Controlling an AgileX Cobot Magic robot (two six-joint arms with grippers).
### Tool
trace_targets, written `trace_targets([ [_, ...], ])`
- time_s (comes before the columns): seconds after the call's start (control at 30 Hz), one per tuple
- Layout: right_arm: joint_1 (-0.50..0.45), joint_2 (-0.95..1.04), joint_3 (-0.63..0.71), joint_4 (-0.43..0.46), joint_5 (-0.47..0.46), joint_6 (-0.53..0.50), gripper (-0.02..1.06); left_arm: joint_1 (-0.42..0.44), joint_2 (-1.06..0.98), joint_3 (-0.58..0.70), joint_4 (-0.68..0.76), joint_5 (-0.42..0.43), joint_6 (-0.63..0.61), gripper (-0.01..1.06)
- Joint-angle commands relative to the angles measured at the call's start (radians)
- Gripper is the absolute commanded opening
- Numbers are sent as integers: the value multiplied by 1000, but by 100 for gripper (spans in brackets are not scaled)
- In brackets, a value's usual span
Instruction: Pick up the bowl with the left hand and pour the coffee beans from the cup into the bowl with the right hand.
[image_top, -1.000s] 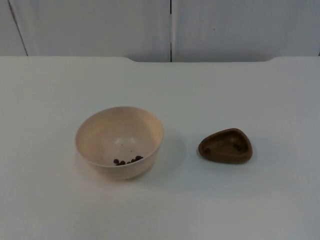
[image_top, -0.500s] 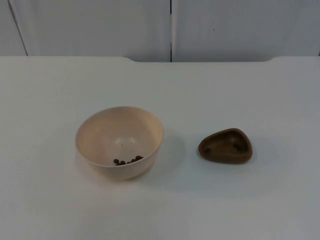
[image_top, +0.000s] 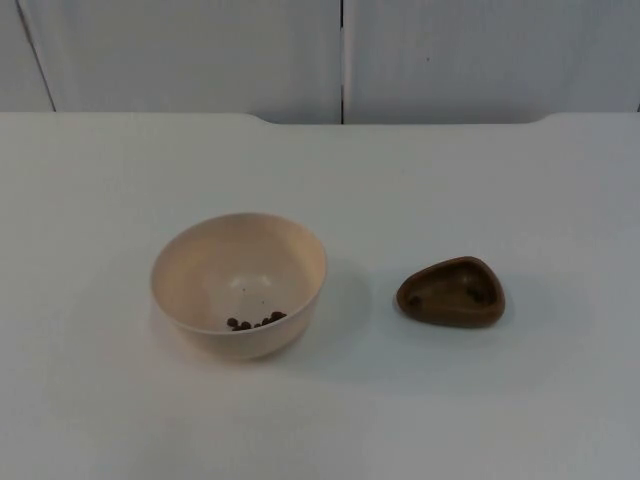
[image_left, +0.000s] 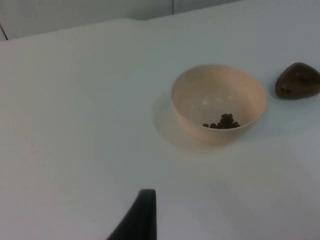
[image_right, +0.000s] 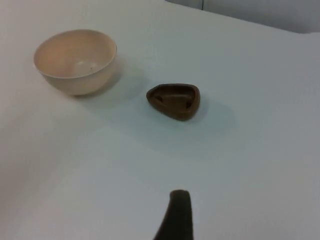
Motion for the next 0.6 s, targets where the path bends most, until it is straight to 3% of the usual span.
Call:
trace_targets([
  [0.0,-2,-3,1,-4,-1,1,68,-2,-4,5,26,4,-42,98],
  [0.57,-2,-3,1,-4,-1,-4,68,-1,-4,5,40,4,-54,98],
])
